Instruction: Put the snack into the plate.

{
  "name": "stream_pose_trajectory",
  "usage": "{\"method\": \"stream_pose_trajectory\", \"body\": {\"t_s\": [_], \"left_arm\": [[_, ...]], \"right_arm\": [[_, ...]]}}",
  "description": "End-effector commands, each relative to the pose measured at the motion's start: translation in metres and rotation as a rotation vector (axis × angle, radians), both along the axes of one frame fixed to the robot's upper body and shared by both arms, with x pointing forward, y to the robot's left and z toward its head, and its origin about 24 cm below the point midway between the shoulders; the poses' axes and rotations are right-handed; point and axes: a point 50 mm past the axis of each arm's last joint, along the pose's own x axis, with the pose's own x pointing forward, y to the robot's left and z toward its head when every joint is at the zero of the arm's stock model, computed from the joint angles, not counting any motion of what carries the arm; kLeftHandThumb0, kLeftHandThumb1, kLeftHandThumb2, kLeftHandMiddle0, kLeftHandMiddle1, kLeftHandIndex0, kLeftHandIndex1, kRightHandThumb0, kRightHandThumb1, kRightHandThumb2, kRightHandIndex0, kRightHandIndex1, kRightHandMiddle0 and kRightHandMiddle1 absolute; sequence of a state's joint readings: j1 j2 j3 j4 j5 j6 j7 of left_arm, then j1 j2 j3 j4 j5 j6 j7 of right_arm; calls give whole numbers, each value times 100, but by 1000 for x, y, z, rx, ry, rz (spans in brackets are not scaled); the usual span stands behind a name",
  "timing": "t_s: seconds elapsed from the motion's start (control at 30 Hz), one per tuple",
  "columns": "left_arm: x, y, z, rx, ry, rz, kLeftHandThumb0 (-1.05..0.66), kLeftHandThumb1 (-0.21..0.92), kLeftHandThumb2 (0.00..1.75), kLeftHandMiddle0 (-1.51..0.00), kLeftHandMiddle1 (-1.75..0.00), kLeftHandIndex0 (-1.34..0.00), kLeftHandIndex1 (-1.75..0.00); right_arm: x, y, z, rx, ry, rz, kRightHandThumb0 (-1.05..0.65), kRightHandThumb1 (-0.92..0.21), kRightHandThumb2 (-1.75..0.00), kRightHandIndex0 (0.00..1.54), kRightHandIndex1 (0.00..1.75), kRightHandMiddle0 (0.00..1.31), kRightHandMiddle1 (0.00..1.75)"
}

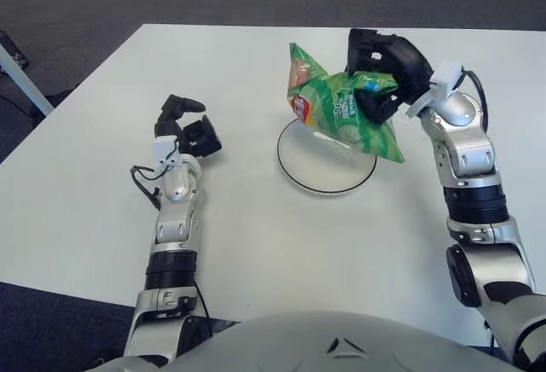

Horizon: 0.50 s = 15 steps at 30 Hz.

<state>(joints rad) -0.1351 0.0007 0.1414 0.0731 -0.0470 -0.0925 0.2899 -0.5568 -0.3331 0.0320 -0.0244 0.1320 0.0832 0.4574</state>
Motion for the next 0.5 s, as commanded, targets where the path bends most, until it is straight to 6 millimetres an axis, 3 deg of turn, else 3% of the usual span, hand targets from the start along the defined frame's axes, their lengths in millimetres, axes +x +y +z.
{"method": "stream_pose_trajectory", "body": {"t_s": [0.0,0.23,0.47], "left_arm": [[-33,-9,-55,-72,207,28,-50,26,139,-136,-175,-66,-175],[-34,-7,-55,-73,199,33,-50,25,139,-136,-175,-66,-175],[-34,-6,-54,-67,202,29,-50,25,139,-136,-175,-67,-175]], "right_arm": [[0,2,-8,-34,-8,12,0,-1,-162,89,162,60,175],[1,1,-16,-134,-74,-17,0,8,-172,96,161,68,175],[2,-2,-23,-236,-69,-12,-1,9,-174,90,171,72,172]]}}
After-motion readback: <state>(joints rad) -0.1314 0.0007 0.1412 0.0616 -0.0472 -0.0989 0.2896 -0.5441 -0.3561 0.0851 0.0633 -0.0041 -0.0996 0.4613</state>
